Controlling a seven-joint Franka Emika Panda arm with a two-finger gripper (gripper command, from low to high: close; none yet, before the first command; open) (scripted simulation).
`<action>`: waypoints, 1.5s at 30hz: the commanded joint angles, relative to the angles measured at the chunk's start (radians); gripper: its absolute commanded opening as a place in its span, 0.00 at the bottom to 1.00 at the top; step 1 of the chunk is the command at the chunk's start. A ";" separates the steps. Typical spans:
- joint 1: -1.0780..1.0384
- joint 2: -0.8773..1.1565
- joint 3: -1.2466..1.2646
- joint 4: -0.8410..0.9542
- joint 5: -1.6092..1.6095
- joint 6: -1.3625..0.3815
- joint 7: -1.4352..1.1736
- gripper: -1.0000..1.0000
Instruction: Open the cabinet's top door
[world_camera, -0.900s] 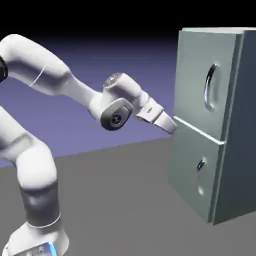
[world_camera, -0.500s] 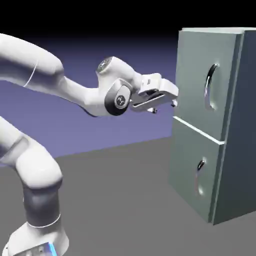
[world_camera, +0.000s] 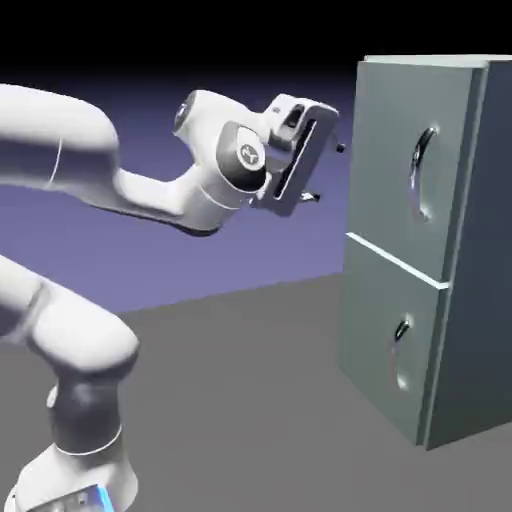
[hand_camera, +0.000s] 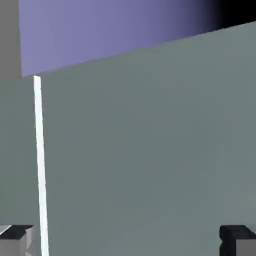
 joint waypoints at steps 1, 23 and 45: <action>0.018 -0.009 -0.018 0.008 -0.044 -0.004 -0.025 0.50; 0.411 -0.207 -0.424 0.177 -1.000 -0.085 -0.563 0.50; 0.538 -0.226 -0.479 0.154 -1.277 -0.390 -0.699 0.00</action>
